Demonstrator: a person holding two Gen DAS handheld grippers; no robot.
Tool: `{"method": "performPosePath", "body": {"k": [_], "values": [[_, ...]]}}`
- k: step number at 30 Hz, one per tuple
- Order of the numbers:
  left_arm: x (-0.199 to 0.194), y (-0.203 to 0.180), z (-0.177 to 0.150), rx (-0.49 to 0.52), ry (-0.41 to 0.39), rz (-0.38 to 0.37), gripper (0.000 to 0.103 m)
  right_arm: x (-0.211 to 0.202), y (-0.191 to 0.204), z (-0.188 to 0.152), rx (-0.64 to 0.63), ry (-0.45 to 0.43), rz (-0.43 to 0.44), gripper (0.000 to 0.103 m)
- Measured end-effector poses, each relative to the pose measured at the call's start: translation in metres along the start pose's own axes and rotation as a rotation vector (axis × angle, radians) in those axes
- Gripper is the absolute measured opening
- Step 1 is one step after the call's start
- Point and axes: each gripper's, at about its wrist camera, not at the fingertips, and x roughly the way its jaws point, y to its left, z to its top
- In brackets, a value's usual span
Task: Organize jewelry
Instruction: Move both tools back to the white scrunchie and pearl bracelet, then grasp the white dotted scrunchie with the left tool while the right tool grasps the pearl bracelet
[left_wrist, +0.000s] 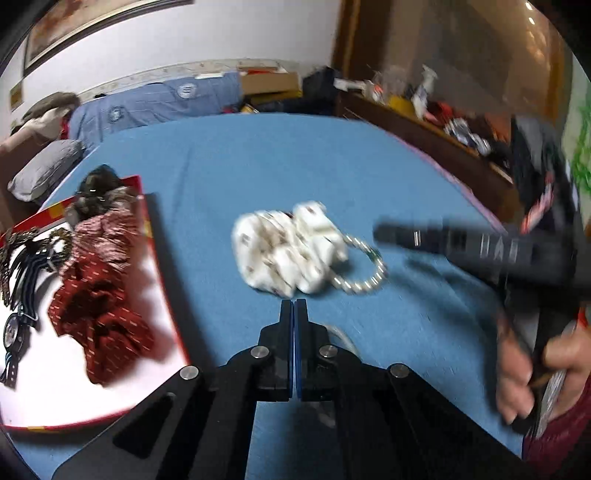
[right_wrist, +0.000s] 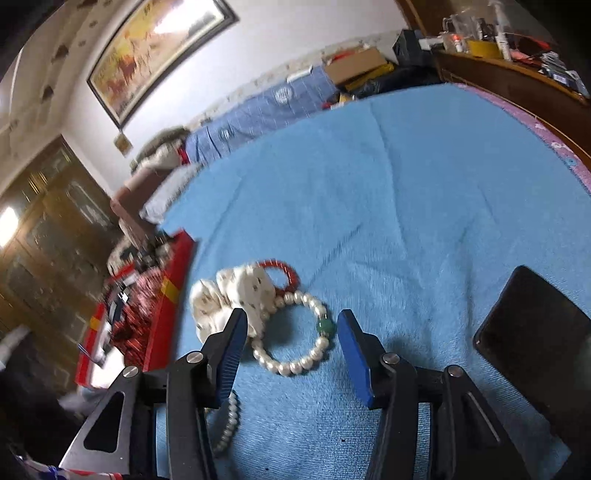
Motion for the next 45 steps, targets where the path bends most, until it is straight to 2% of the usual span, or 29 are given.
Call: {"method": "performPosePath", "body": {"k": [3, 6, 8, 9, 11, 13, 16, 17, 18, 19, 21, 23, 27, 28, 29, 30, 31, 32, 33, 34, 35, 38, 40, 43, 45], "values": [[0.001, 0.012, -0.001, -0.036, -0.002, -0.007, 0.000, 0.013, 0.006, -0.005, -0.050, 0.046, -0.052, 0.055], [0.003, 0.014, -0.002, -0.044, 0.009, -0.036, 0.000, 0.023, 0.012, -0.008, -0.117, 0.055, -0.156, 0.055], [0.002, 0.012, -0.002, -0.044, 0.014, -0.052, 0.000, 0.036, 0.018, -0.011, -0.188, 0.086, -0.231, 0.037], [0.001, 0.012, -0.003, -0.047, 0.016, -0.059, 0.001, 0.037, 0.022, -0.011, -0.223, 0.073, -0.268, 0.033], [0.001, 0.013, -0.002, -0.054, 0.016, -0.054, 0.009, 0.042, 0.029, -0.014, -0.289, 0.065, -0.325, 0.024], [-0.002, 0.018, -0.001, -0.074, 0.003, -0.046, 0.026, 0.043, 0.027, -0.013, -0.281, 0.062, -0.326, 0.017], [-0.003, 0.022, 0.005, -0.081, -0.006, -0.016, 0.030, 0.031, 0.015, -0.002, -0.188, 0.024, -0.274, 0.020], [-0.002, 0.023, 0.010, -0.084, 0.001, -0.017, 0.033, 0.026, 0.014, 0.001, -0.176, -0.001, -0.261, 0.030], [-0.001, 0.023, 0.015, -0.090, 0.006, -0.021, 0.042, 0.026, 0.015, 0.003, -0.179, -0.010, -0.265, 0.035], [0.001, 0.022, 0.024, -0.095, 0.012, -0.026, 0.056, 0.029, 0.014, 0.004, -0.187, -0.006, -0.279, 0.038], [0.007, 0.020, 0.037, -0.095, 0.016, 0.000, 0.063, 0.038, 0.014, 0.005, -0.181, 0.039, -0.253, 0.038], [0.020, 0.018, 0.048, -0.095, 0.035, 0.049, 0.063, 0.049, 0.013, 0.004, -0.178, 0.088, -0.231, 0.038], [0.056, 0.022, 0.062, -0.117, 0.127, 0.136, 0.063, 0.053, 0.023, -0.002, -0.273, 0.066, -0.325, 0.038], [0.065, 0.025, 0.063, -0.130, 0.152, 0.158, 0.063, 0.055, 0.028, -0.004, -0.314, 0.062, -0.343, 0.033], [0.071, 0.025, 0.063, -0.141, 0.163, 0.150, 0.063, 0.056, 0.032, -0.006, -0.341, 0.060, -0.342, 0.024], [0.077, 0.026, 0.063, -0.148, 0.181, 0.138, 0.062, 0.057, 0.034, -0.006, -0.355, 0.060, -0.345, 0.020], [0.081, 0.025, 0.063, -0.149, 0.194, 0.136, 0.058, 0.056, 0.036, -0.007, -0.372, 0.057, -0.363, 0.011], [0.087, 0.024, 0.062, -0.137, 0.208, 0.142, 0.053, 0.056, 0.037, -0.008, -0.383, 0.053, -0.389, 0.011], [0.087, 0.020, 0.061, -0.107, 0.188, 0.163, 0.039, 0.055, 0.035, -0.008, -0.375, 0.049, -0.406, 0.011], [0.087, 0.016, 0.060, -0.085, 0.180, 0.154, 0.018, 0.054, 0.031, -0.006, -0.349, 0.048, -0.404, 0.011], [0.086, 0.014, 0.060, -0.078, 0.174, 0.145, 0.011, 0.050, 0.026, -0.004, -0.314, 0.046, -0.395, 0.011], [0.080, 0.008, 0.059, -0.049, 0.121, 0.138, 0.007, 0.035, 0.015, 0.004, -0.235, -0.003, -0.360, 0.011], [0.068, 0.008, 0.062, -0.047, 0.057, 0.132, 0.007, 0.023, 0.013, 0.006, -0.208, -0.051, -0.346, 0.011], [0.044, 0.010, 0.070, -0.045, -0.053, 0.126, 0.007, 0.004, 0.016, 0.008, -0.175, -0.135, -0.271, 0.011], [0.034, 0.011, 0.073, -0.049, -0.100, 0.114, 0.007, -0.007, 0.021, 0.007, -0.179, -0.185, -0.256, 0.011]]}}
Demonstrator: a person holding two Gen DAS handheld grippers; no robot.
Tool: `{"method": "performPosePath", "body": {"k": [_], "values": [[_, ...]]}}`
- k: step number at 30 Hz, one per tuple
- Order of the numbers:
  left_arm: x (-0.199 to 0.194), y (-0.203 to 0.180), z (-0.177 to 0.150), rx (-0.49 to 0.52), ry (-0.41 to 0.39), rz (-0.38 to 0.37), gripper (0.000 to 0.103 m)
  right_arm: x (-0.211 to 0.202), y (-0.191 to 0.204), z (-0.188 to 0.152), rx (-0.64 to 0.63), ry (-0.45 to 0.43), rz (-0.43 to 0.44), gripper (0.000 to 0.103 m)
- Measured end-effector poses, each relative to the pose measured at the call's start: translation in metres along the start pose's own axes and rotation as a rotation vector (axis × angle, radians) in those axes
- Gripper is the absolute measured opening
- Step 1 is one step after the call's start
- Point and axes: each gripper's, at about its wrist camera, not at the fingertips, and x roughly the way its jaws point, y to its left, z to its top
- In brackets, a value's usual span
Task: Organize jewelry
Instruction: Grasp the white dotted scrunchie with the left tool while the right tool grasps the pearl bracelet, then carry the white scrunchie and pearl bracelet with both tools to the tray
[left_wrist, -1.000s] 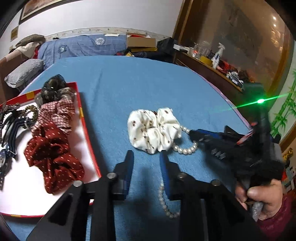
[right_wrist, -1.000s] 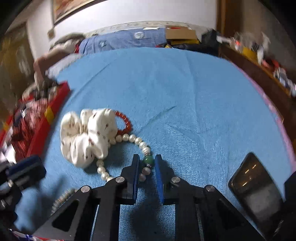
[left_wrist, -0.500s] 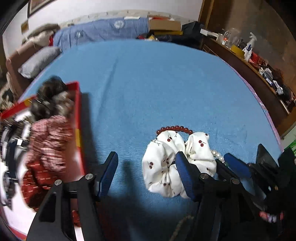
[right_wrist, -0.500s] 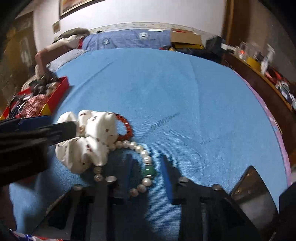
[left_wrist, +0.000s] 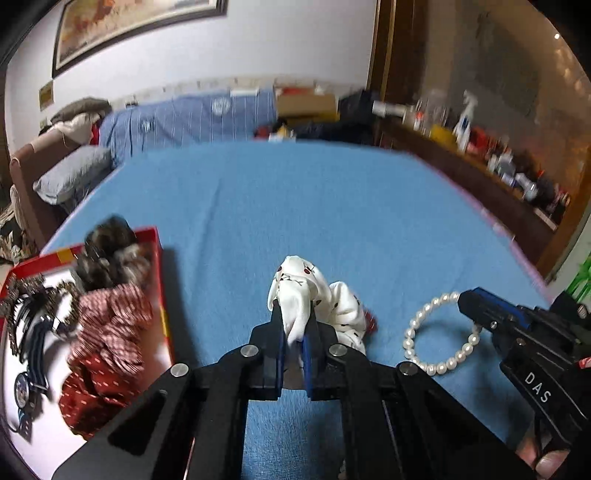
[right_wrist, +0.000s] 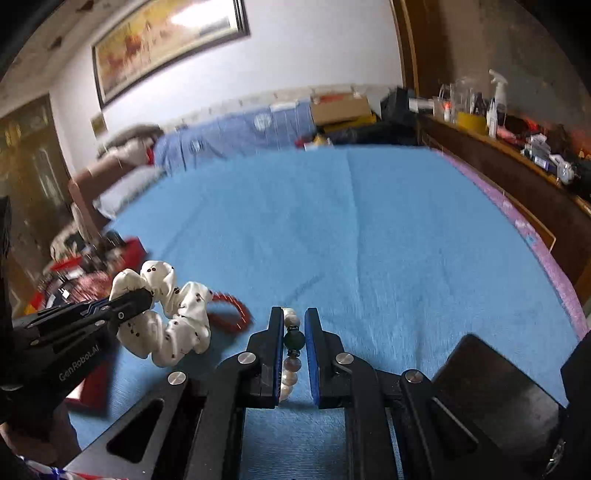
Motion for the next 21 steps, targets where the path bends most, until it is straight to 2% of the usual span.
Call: {"method": "performPosePath", "body": {"k": [2, 4, 8, 14, 21], "values": [[-0.008, 0.002, 0.004, -0.004, -0.039, -0.011, 0.007, -0.005, 0.001, 0.004, 0.017, -0.031, 0.029, 0.011], [-0.016, 0.002, 0.006, 0.003, -0.080, -0.012, 0.007, -0.013, -0.001, 0.006, 0.059, -0.071, 0.094, 0.012], [-0.028, 0.004, 0.002, 0.013, -0.115, -0.013, 0.007, -0.023, 0.000, 0.011, 0.076, -0.123, 0.122, 0.012], [-0.027, -0.005, -0.005, 0.046, -0.110, -0.004, 0.007, -0.024, 0.003, 0.010, 0.080, -0.116, 0.161, 0.012], [-0.026, -0.005, -0.007, 0.043, -0.104, -0.001, 0.007, -0.023, 0.002, 0.009, 0.078, -0.108, 0.165, 0.012]]}}
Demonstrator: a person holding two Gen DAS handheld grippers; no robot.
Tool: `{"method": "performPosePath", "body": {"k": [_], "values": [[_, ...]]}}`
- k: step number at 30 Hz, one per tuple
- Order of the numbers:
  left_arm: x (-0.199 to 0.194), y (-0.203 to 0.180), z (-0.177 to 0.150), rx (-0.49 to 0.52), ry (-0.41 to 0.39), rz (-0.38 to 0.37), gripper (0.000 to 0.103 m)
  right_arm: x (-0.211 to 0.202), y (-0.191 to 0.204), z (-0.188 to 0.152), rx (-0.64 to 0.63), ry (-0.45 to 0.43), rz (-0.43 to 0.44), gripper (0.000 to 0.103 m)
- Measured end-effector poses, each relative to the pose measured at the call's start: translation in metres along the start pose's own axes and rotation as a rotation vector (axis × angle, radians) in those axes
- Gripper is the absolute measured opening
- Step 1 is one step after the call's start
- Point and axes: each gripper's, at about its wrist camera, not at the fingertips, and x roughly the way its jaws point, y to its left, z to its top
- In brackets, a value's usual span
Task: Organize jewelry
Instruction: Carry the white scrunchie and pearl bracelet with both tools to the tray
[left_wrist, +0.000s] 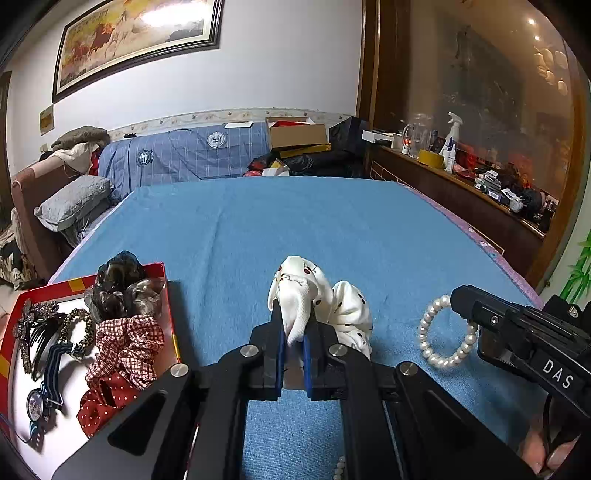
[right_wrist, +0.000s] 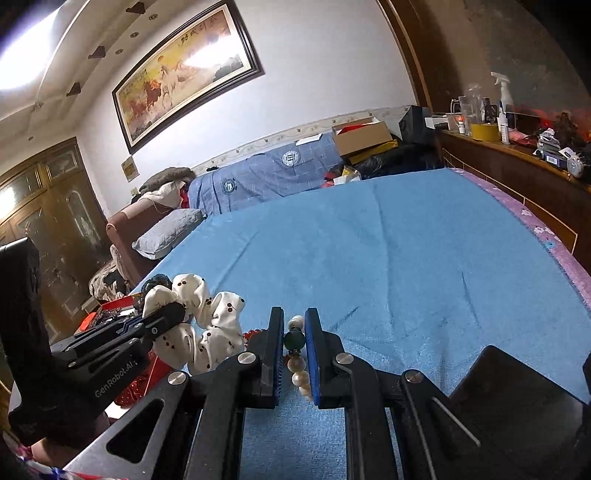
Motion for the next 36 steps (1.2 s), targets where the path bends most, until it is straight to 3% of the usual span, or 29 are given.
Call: {"method": "performPosePath", "body": {"k": [27, 36], "values": [[0.000, -0.003, -0.003, 0.023, -0.012, 0.025, 0.007, 0.000, 0.004, 0.001, -0.027, -0.001, 0.006, 0.012], [-0.031, 0.012, -0.008, -0.040, -0.034, 0.038, 0.007, -0.007, 0.012, -0.001, -0.017, -0.010, -0.002, 0.012]]}}
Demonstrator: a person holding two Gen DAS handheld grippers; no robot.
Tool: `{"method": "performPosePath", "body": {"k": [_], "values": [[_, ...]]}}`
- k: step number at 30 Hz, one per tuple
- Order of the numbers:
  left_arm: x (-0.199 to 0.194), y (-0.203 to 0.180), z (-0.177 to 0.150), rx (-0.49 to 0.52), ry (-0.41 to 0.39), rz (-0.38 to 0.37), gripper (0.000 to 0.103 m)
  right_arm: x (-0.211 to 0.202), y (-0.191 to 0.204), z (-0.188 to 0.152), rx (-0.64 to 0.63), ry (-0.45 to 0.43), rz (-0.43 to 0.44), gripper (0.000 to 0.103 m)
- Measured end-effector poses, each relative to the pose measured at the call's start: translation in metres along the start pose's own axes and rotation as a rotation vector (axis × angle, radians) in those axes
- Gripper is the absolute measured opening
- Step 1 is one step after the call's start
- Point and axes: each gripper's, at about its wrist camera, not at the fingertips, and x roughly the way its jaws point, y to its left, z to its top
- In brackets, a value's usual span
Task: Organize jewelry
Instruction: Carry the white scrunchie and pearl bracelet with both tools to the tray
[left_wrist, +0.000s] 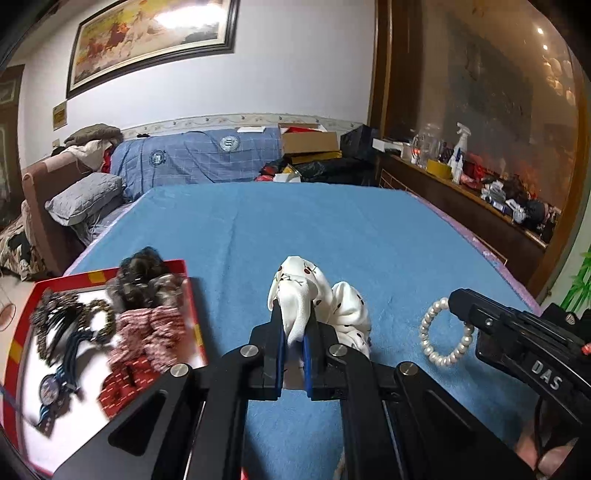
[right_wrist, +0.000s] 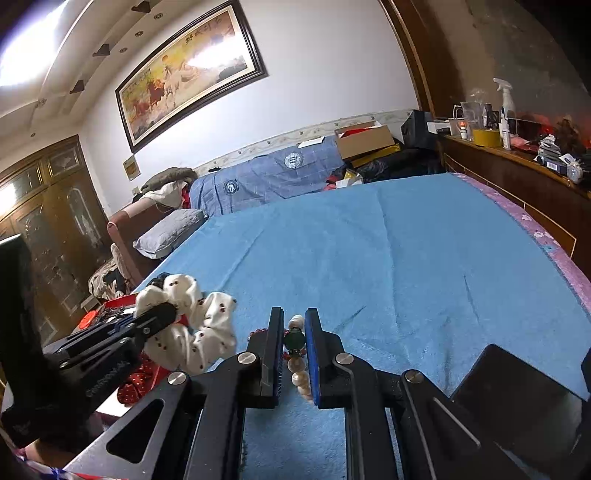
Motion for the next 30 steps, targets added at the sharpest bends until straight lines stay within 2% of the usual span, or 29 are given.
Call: {"method": "performPosePath", "body": {"k": [4, 8, 10, 15, 18, 23, 30], "values": [[-0.025, 0.016, -0.003, -0.023, -0.024, 0.022, 0.007, -0.006, 0.016, 0.001, -0.013, -0.007, 0.017, 0.012], [-0.054, 0.051, -0.003, -0.086, -0.046, 0.055, 0.008, -0.011, 0.048, 0.005, -0.048, -0.004, 0.070, 0.012], [-0.071, 0.076, -0.006, -0.114, -0.068, 0.103, 0.008, -0.012, 0.068, 0.008, -0.085, -0.006, 0.099, 0.012], [-0.092, 0.134, -0.019, -0.189, -0.068, 0.192, 0.008, -0.007, 0.119, 0.014, -0.131, 0.020, 0.196, 0.012], [-0.094, 0.165, -0.033, -0.245, -0.040, 0.236, 0.008, 0.004, 0.155, 0.013, -0.141, 0.057, 0.280, 0.012], [-0.084, 0.196, -0.055, -0.323, 0.023, 0.258, 0.008, 0.031, 0.199, -0.003, -0.149, 0.129, 0.370, 0.012], [-0.061, 0.197, -0.069, -0.341, 0.096, 0.236, 0.008, 0.080, 0.207, -0.039, -0.148, 0.255, 0.355, 0.013]]}}
